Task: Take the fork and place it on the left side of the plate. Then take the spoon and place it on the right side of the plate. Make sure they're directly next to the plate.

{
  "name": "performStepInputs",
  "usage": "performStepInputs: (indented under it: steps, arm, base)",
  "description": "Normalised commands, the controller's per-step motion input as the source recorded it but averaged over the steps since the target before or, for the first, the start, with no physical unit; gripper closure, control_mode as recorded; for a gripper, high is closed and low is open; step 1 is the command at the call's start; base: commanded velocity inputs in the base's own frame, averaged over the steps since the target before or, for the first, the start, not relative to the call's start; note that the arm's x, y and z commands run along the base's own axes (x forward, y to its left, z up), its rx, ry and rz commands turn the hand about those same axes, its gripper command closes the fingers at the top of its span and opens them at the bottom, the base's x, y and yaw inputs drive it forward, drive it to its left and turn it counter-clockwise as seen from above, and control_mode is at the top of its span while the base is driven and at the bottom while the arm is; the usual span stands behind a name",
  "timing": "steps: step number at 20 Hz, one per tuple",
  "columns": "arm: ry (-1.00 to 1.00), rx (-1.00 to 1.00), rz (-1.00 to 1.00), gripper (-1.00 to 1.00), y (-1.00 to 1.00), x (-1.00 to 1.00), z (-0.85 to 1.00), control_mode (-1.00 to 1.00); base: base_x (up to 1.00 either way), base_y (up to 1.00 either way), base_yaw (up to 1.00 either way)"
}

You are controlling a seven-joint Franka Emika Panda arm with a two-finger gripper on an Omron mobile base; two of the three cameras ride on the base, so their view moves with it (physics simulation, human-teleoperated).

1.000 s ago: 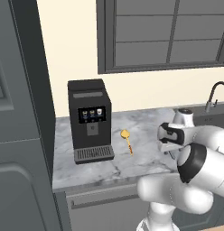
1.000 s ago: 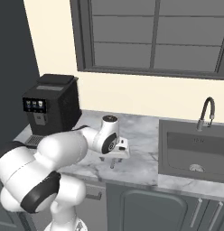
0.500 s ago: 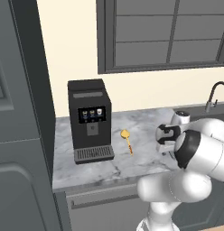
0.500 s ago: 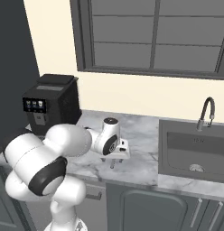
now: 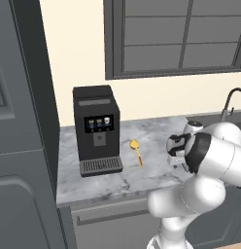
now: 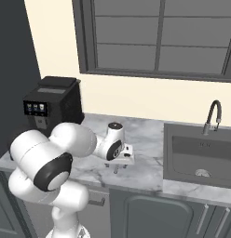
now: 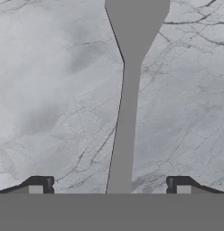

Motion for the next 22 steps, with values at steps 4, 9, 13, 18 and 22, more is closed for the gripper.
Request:
performStepInputs:
  steps: [4, 9, 13, 18, 22]
  arm:
    - [0.00, 0.00, 0.00, 1.00, 0.01, 0.01, -0.23, -1.00]
    - [-0.01, -0.06, 0.00, 1.00, 0.11, -0.05, -0.20, -1.00]
    - [-0.06, -0.08, 0.01, 1.00, 0.38, -0.16, -0.06, -1.00]
    - [-0.08, -0.06, 0.06, 1.00, 0.41, -0.26, 0.00, -1.00]
    - [-0.11, -0.04, 0.03, 1.00, 0.12, -0.60, 0.24, -1.00]
  base:
    - [0.00, 0.00, 0.00]
    - [0.00, 0.00, 0.00]
    - [0.00, 0.00, 0.00]
    - [0.00, 0.00, 0.00]
    - [0.00, 0.00, 0.00]
